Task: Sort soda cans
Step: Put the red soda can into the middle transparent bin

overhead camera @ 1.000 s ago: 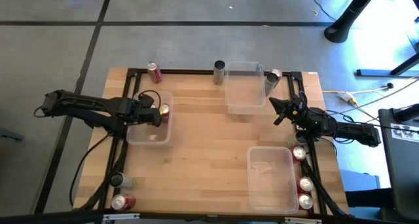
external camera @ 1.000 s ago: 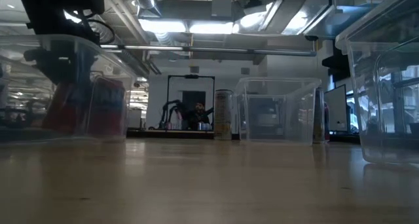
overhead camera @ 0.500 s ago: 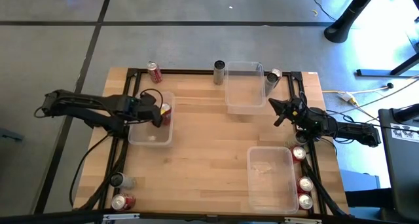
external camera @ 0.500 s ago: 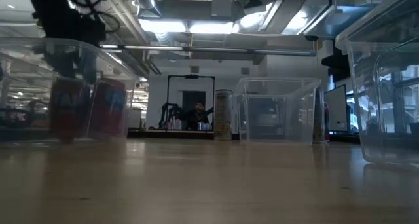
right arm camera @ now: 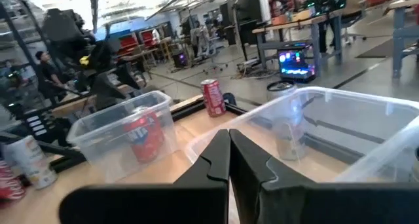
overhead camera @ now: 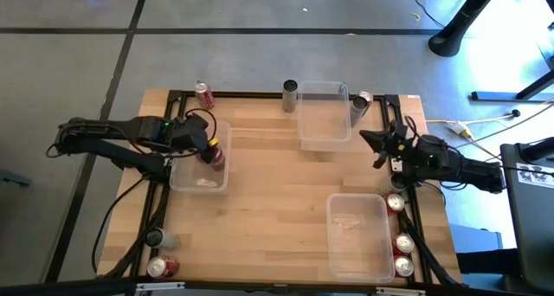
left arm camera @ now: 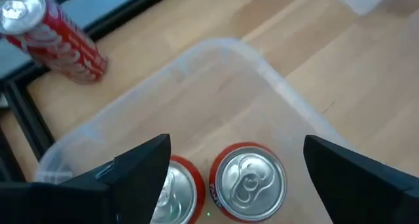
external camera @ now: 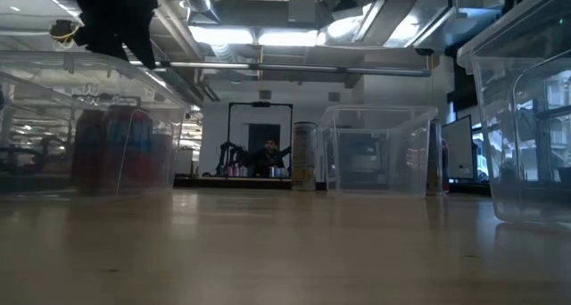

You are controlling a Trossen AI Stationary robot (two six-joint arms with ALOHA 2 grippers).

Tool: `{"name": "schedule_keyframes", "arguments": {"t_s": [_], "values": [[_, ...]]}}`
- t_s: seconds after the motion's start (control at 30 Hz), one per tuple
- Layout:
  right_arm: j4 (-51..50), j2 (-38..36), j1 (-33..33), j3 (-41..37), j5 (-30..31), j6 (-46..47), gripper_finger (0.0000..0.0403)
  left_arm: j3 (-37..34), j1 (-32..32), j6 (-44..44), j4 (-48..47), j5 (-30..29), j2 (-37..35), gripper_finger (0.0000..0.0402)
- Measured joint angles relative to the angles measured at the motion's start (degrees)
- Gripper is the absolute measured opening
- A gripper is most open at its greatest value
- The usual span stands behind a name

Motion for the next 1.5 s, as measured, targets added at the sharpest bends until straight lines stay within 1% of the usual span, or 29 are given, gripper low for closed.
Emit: {"name": "schedule_keyframes", "arguments": {"t_s": [0.13, 0.23, 0.3, 0.4, 0.6, 0.7, 0.8, 0.9, 1.03, 1.1, 1.23, 1.33, 1.5], "values": [[-2.58, 6.42, -0.01, 5.59, -1.6, -0.94, 0.0005, 0.06, 0.0, 1.78, 1.51, -0.7, -0.15, 0.0336], [-5.31, 13.44, -0.01, 10.96, -3.25, -1.46, 0.0005, 0.06, 0.0, 3.65, 3.29, -0.76, -0.15, 0.0336], [-8.84, 18.33, 0.0, 15.22, -5.12, -0.79, 0.0005, 0.06, -0.01, 4.67, 5.33, -0.75, -0.15, 0.0336], [-17.06, 25.61, 0.01, 23.35, -9.29, 0.62, 0.0005, 0.08, -0.52, 7.25, 9.31, -0.74, -0.15, 0.0336], [-33.53, 39.11, 0.01, 40.77, -14.35, 4.15, 0.0005, 0.08, -0.76, 15.33, 18.8, -0.74, -0.15, 0.0336], [-43.52, 45.76, 0.01, 48.92, -18.01, 8.13, 0.0005, 0.08, -0.75, 19.54, 23.86, -0.76, -0.13, 0.0336], [-54.45, 51.28, 0.05, 54.6, -21.24, 13.98, 0.0005, 0.08, -0.76, 22.65, 27.48, -0.73, -0.13, 0.0336], [-63.79, 54.48, 0.17, 57.31, -22.39, 19.66, 0.0005, 0.07, -0.76, 24.93, 29.01, -0.73, -0.13, 0.0336], [-69.22, 56.58, 4.45, 57.63, -25.78, 28.29, 0.0005, -0.18, -0.66, 27.69, 30.17, -0.72, -0.05, 0.0336], [-69.72, 56.78, 8.08, 57.65, -26.08, 33.43, 0.0005, -0.18, -0.63, 29.45, 32.2, -0.74, 0.32, 0.0336], [-69.67, 56.82, 15.64, 57.65, -23.87, 46.61, 0.0005, -0.2, -0.66, 33.59, 35.89, -0.76, 0.67, 0.0336], [-71.29, 56.8, 21.63, 57.65, -23.61, 57.19, 0.0005, -0.24, -0.66, 35.76, 35.78, -0.73, 0.96, 0.0336], [-76.71, 56.8, 32.75, 57.65, -22.56, 74.55, 0.0005, -0.24, -0.66, 35.95, 36.22, -0.74, 2.05, 0.0336]]}}
